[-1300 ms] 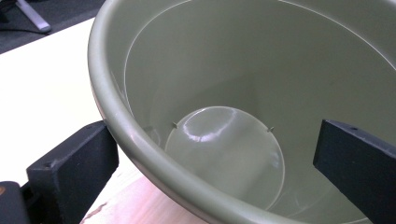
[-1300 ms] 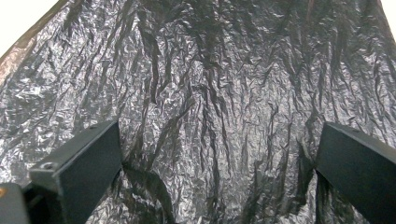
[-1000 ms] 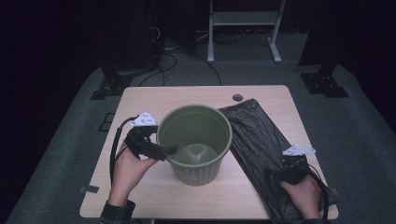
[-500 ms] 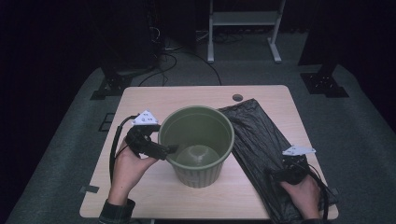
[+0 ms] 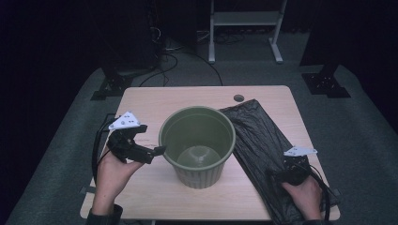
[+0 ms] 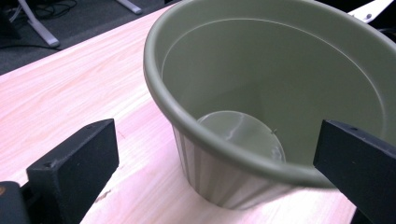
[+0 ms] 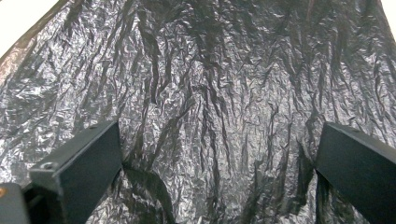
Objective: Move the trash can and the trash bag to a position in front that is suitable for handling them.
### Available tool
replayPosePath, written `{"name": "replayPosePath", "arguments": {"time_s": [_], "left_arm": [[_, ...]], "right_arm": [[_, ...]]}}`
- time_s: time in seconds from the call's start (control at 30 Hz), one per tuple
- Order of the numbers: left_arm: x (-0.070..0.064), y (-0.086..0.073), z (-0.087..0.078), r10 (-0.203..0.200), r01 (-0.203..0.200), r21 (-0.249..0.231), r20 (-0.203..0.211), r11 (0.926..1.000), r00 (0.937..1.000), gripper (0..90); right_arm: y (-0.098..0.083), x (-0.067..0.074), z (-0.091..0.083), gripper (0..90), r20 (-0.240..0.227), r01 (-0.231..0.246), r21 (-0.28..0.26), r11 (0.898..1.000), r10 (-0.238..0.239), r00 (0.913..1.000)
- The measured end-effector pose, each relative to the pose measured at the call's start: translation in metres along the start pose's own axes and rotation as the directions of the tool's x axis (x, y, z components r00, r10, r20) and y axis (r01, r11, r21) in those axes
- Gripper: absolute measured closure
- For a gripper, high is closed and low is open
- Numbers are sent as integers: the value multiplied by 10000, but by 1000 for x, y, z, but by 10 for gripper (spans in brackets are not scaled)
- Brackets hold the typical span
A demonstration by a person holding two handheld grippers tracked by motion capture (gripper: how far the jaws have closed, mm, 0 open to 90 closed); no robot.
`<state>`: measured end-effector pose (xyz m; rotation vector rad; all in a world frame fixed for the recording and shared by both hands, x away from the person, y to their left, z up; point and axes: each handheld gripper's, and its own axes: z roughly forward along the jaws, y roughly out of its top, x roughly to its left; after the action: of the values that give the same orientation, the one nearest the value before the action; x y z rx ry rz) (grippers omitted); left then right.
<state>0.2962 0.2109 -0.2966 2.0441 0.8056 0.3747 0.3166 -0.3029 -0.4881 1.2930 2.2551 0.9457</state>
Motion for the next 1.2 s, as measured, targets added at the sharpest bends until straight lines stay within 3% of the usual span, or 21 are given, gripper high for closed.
{"name": "replayPosePath", "arguments": {"time_s": [0.23,0.5,1.2], "left_arm": [[-2,-24,-14,-176,177,25,-145,9998,9997,0],[-3,-55,-9,-344,348,194,-224,9992,9992,0],[-1,-109,39,-165,171,229,-268,9996,9995,0]], "right_arm": [[0,0,0,0,0,-1,-2,10000,1,10000],[0,0,0,0,0,-1,-2,10000,1,10000],[0,0,0,0,1,-1,2,10000,1,10000]]}}
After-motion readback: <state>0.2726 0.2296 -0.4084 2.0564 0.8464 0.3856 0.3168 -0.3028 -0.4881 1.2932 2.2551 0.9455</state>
